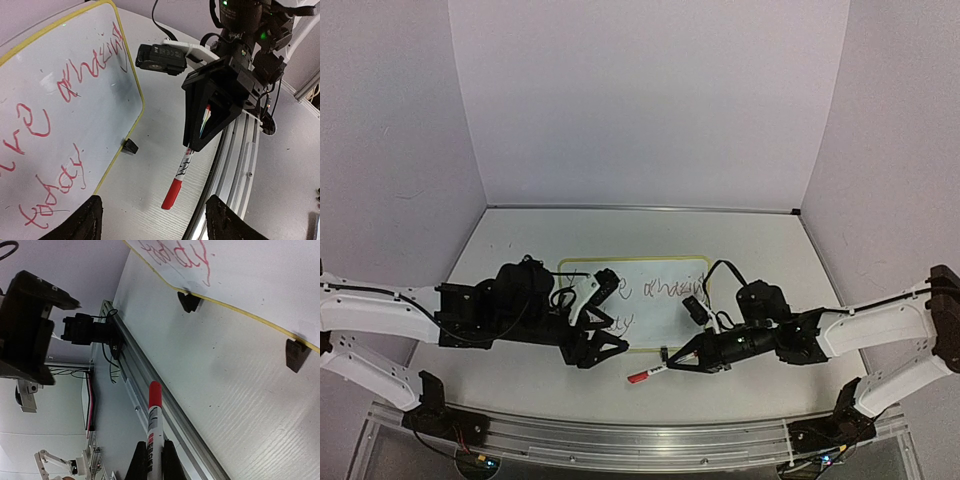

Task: Write a sentence on the whiteboard
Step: Put down the whiteboard marker at the center of the board, then reset both arms

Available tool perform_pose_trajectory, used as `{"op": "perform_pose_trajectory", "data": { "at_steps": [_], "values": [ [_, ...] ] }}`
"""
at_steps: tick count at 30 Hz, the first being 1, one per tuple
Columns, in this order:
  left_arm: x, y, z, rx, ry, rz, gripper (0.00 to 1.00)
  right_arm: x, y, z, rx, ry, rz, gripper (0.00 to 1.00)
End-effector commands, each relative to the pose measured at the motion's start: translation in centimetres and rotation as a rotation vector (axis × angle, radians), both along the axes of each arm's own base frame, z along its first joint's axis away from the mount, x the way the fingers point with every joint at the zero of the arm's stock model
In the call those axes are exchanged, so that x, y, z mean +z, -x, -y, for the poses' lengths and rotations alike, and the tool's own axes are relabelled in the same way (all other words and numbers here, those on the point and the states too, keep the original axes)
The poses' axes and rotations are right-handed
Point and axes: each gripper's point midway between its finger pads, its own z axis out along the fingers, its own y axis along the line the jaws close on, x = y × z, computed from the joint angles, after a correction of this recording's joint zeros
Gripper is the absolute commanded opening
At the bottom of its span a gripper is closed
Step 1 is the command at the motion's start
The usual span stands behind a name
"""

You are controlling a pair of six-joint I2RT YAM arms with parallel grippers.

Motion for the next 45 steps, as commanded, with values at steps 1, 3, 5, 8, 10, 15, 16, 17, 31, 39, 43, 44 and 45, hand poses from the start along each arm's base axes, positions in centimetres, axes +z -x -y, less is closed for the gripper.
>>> {"op": "perform_pose_trajectory", "data": {
  "at_steps": [1, 3, 5, 8, 10, 15, 16, 17, 31, 39, 43, 44, 45],
  "values": [
    [1.1, -1.7, -2.7, 0.139, 0.001, -0.005, 0.74, -2.2, -1.3, 1.4, -0.072, 0.133, 0.041, 0.03],
    [1.3, -2.5, -3.5, 0.194, -0.015, 0.005, 0.77, -3.2, -1.5, 1.7, -0.079, 0.180, 0.042, 0.04],
    [1.4, -3.1, -4.0, 0.226, -0.021, 0.008, 0.79, -4.0, -1.6, 1.8, -0.079, 0.211, 0.031, 0.11],
    [1.2, -3.7, -4.2, 0.255, -0.031, -0.014, 0.81, -5.3, -1.8, 2.1, -0.093, 0.262, 0.013, 0.24],
    [1.0, -4.1, -4.5, 0.277, -0.041, -0.022, 0.81, -6.0, -2.1, 2.7, -0.116, 0.304, 0.010, 0.37],
    [1.8, -5.4, -6.3, 0.368, -0.042, 0.003, 0.82, -6.6, -2.9, 5.4, -0.204, 0.448, 0.042, 0.77],
    [1.9, -5.7, -6.8, 0.387, -0.044, 0.004, 0.82, -6.5, -3.1, 6.1, -0.222, 0.477, 0.052, 0.88],
    [2.0, -6.2, -7.5, 0.413, -0.049, 0.002, 0.82, -6.3, -3.3, 6.9, -0.244, 0.504, 0.060, 0.96],
    [1.2, -12.8, -19.1, 0.797, -0.071, -0.109, 0.83, -3.6, -10.9, 18.4, -0.573, 0.592, 0.067, 0.98],
    [1.9, -19.3, -27.2, 1.104, 0.059, -0.117, 0.84, 0.2, -17.4, 25.5, -0.802, 0.670, 0.210, 0.98],
    [3.5, -22.1, -31.6, 1.251, 0.074, -0.022, 0.85, 4.2, -19.2, 29.1, -0.929, 0.715, 0.382, 0.98],
    [4.0, -22.5, -32.6, 1.290, 0.072, 0.012, 0.85, 5.0, -19.4, 30.1, -0.973, 0.730, 0.426, 0.98],
    [4.5, -23.0, -33.6, 1.326, 0.072, 0.050, 0.86, 5.8, -19.5, 30.9, -1.007, 0.739, 0.467, 0.98]
  ]
}}
